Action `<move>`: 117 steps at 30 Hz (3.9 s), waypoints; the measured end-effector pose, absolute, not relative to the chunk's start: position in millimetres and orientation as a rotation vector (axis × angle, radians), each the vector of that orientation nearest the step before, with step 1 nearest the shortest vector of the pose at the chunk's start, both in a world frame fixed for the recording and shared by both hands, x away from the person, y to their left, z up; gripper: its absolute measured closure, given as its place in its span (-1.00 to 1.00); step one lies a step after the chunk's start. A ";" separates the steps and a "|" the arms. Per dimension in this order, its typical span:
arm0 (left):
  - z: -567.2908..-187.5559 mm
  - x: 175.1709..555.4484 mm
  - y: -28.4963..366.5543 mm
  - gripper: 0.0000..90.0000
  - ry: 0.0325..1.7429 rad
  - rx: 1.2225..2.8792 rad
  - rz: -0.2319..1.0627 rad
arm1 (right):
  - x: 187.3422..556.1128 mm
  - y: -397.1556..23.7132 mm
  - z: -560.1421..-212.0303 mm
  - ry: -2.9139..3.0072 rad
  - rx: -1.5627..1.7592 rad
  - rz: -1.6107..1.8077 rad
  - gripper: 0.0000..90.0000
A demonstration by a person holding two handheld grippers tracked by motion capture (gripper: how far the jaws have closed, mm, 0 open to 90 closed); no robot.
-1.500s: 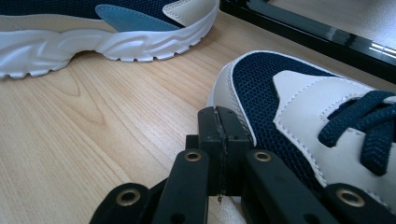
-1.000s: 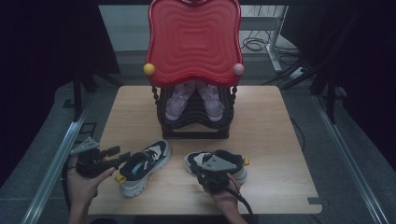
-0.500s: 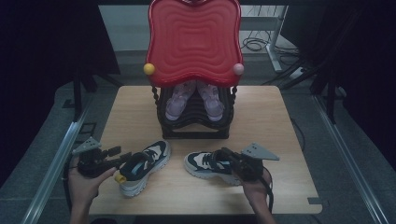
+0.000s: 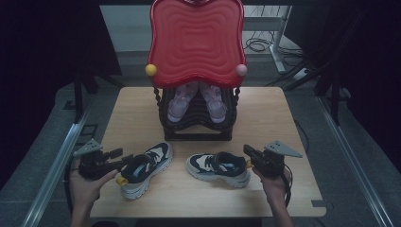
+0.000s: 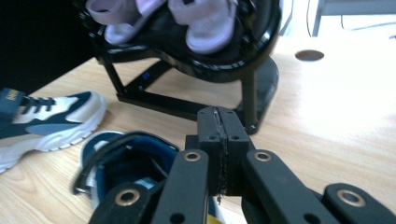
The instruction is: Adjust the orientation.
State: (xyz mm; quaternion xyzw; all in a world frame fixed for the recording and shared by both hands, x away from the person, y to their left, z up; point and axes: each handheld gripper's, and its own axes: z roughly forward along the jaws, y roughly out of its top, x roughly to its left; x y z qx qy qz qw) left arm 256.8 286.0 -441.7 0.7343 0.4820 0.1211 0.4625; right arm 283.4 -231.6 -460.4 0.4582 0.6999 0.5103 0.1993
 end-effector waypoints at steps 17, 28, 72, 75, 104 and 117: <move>-444.4 259.2 282.8 -0.09 1.182 1.822 0.287 | 300.3 -246.4 -483.2 2.050 1.316 1.423 0.99; -443.7 258.5 284.8 -0.10 1.183 1.816 0.290 | 299.1 -241.6 -489.0 2.118 1.293 1.409 0.99; -441.5 256.7 290.3 -0.09 1.190 1.799 0.300 | 275.1 -245.9 -487.1 2.309 1.125 1.338 0.99; -441.0 256.3 290.5 -0.10 1.188 1.800 0.301 | 271.7 -244.9 -486.4 2.305 1.125 1.334 0.99; -438.8 254.0 294.0 -0.10 1.191 1.788 0.310 | 240.2 -234.2 -486.3 2.300 1.121 1.324 0.99; -439.0 254.2 293.7 -0.10 1.188 1.790 0.309 | 233.3 -234.1 -486.4 2.294 1.111 1.330 0.99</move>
